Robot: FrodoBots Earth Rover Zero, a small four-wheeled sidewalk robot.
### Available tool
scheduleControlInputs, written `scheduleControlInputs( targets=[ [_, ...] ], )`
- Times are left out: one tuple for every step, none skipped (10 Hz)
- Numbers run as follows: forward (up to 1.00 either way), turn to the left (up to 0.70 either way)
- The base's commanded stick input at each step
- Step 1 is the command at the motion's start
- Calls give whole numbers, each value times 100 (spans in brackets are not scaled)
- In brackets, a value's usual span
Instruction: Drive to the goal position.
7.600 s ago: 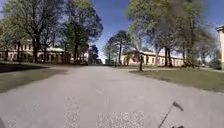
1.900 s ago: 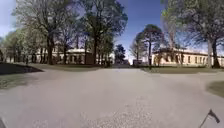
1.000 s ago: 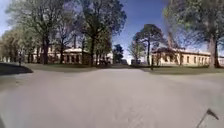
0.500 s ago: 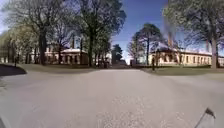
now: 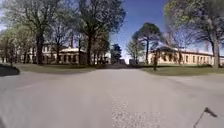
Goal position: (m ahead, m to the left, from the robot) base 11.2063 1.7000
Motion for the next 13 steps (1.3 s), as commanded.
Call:
scheduleControlInputs(
  targets=[
    [100, 0],
    [100, 0],
    [100, 0],
    [100, 0],
    [100, 0],
    [100, 0],
    [100, 0],
    [100, 0],
    [100, 0],
    [100, 0],
    [100, 0],
    [100, 0],
    [100, 0]
  ],
)
